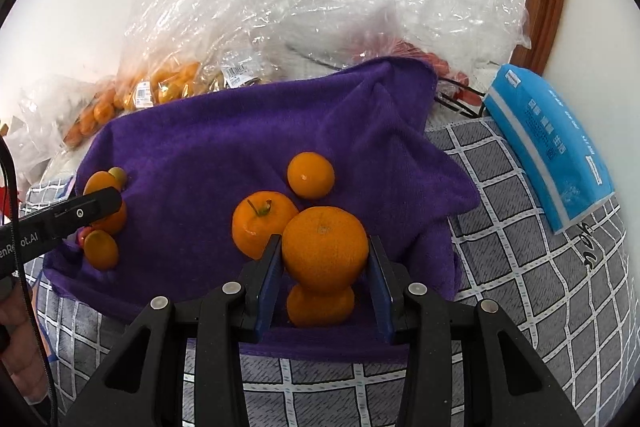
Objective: Organize fruits
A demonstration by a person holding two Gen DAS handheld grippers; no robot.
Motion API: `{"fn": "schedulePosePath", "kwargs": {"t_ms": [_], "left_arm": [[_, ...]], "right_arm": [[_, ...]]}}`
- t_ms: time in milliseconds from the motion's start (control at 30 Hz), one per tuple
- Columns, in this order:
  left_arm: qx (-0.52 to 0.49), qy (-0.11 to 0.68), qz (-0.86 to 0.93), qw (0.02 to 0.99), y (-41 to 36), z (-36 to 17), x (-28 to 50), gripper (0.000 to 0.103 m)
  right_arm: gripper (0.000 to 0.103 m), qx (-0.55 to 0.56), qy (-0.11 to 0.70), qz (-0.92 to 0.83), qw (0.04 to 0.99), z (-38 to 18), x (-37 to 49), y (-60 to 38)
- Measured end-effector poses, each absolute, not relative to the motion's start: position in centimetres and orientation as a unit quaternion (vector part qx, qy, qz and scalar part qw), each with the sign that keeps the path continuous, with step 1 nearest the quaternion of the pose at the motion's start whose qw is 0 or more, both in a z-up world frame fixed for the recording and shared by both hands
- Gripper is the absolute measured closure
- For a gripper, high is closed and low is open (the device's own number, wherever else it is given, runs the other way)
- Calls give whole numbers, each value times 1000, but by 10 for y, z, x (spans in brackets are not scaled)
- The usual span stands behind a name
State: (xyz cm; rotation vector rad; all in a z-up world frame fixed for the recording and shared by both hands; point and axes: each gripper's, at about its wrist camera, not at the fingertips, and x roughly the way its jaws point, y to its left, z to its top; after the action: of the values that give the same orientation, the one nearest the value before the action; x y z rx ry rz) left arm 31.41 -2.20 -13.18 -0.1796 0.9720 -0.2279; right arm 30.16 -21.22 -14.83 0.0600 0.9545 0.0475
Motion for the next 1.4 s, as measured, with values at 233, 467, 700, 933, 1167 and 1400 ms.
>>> {"fn": "schedulePosePath", "kwargs": {"t_ms": [233, 467, 700, 933, 1167, 1400], "left_arm": [[-86, 478, -116, 867, -29, -142, 319, 71], [-89, 485, -115, 862, -29, -150, 320, 71], [-85, 485, -110, 863, -30, -150, 319, 71], [-89, 485, -108, 863, -27, -148, 316, 71], [-99, 488, -105, 861, -23, -141, 309, 60], [-93, 473, -95, 871, -21, -120, 292, 47]], "right_arm": [[62, 26, 457, 28, 889, -150, 303, -211], [62, 22, 461, 25, 887, -153, 305, -213], [62, 23, 461, 21, 887, -157, 305, -214], [57, 17, 459, 20, 888, -156, 305, -213], [50, 18, 456, 25, 889, -157, 304, -215], [43, 18, 448, 17, 894, -152, 301, -217]]}}
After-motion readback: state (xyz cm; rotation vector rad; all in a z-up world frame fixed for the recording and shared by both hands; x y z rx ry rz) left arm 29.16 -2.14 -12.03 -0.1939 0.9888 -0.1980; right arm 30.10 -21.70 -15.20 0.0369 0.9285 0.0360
